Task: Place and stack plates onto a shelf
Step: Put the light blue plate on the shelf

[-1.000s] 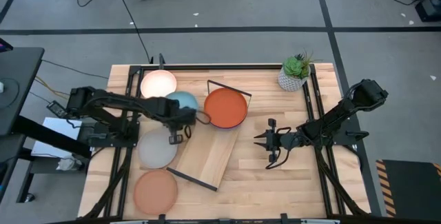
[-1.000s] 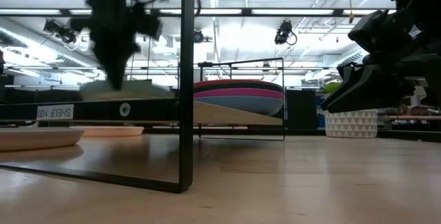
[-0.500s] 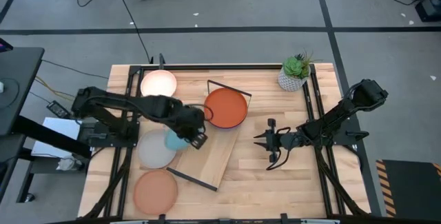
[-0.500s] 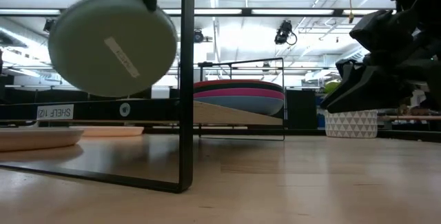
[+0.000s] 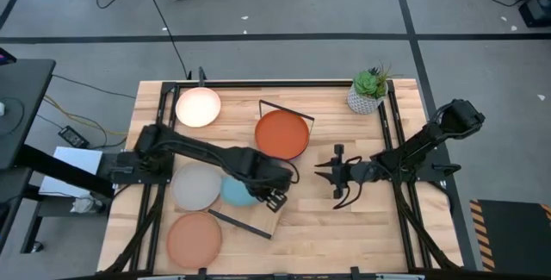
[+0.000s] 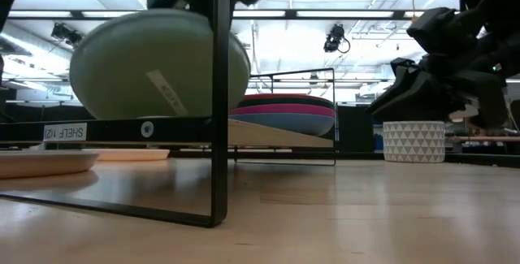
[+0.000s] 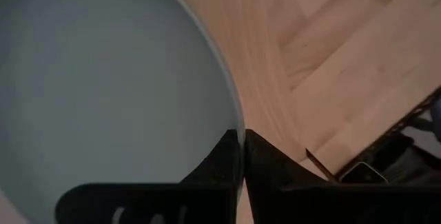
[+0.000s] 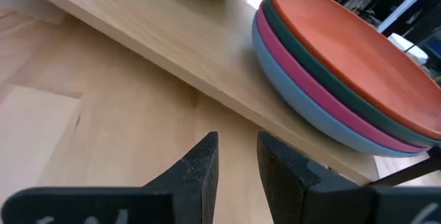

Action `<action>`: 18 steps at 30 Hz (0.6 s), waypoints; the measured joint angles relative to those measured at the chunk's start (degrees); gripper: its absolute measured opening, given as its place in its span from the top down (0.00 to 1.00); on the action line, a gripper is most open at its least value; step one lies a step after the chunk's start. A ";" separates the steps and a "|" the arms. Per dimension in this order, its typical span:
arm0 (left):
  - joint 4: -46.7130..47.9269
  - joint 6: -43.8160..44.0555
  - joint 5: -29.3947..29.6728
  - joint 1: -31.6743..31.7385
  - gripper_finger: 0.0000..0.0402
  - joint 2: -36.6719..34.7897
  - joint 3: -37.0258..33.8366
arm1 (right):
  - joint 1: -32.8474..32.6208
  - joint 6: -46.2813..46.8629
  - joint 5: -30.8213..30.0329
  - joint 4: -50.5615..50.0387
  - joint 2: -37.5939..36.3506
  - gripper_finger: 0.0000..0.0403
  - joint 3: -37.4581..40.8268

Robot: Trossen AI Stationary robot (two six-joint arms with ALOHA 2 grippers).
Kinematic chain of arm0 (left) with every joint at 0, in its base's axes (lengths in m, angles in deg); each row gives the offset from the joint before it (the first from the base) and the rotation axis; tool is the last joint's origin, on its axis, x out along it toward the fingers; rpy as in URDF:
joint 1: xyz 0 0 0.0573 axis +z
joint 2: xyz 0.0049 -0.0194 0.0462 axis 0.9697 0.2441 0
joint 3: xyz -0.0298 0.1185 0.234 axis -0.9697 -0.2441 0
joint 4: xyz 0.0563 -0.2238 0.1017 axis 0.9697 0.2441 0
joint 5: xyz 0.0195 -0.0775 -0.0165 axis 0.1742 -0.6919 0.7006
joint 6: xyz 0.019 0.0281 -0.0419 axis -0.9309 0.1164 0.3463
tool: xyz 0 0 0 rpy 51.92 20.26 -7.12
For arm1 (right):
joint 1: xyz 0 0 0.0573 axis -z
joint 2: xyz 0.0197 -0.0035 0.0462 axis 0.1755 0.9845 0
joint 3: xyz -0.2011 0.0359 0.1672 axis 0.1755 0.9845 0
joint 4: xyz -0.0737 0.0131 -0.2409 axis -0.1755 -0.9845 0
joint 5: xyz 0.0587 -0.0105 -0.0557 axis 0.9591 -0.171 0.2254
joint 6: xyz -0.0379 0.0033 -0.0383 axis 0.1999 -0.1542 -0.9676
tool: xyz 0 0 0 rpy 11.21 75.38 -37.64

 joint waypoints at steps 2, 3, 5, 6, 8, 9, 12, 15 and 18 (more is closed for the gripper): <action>0.04 -0.82 -0.76 0.02 0.96 1.10 0.04 | 0.53 -0.36 0.07 0.58 0.00 0.74 0.00; 0.07 -1.26 -1.09 0.02 0.96 1.57 0.04 | 0.77 -0.63 0.12 0.68 0.00 0.74 0.00; -0.10 -1.64 -1.15 0.00 0.96 1.91 0.02 | 1.22 -0.84 1.15 0.87 0.00 0.74 0.00; -0.59 -1.62 -1.11 0.00 0.96 1.93 0.03 | 1.44 -0.84 1.78 0.88 0.00 0.74 0.00; -1.64 -1.60 -0.52 0.02 0.96 1.93 0.04 | 1.82 -0.84 2.75 0.88 0.00 0.74 0.00; -1.92 -1.59 -0.04 0.02 0.96 1.95 0.04 | 2.02 -0.84 3.27 0.88 0.00 0.74 0.00; -3.60 -1.74 0.92 0.02 0.96 1.97 0.04 | 2.12 -0.79 3.52 0.88 0.00 0.74 0.00; -4.69 -3.76 1.08 -0.01 0.95 1.97 0.04 | 2.12 -0.64 3.56 0.86 0.00 0.74 0.00; -6.51 -6.20 1.06 -0.36 0.91 1.97 0.04 | 2.12 -0.33 3.66 0.85 0.00 0.74 0.00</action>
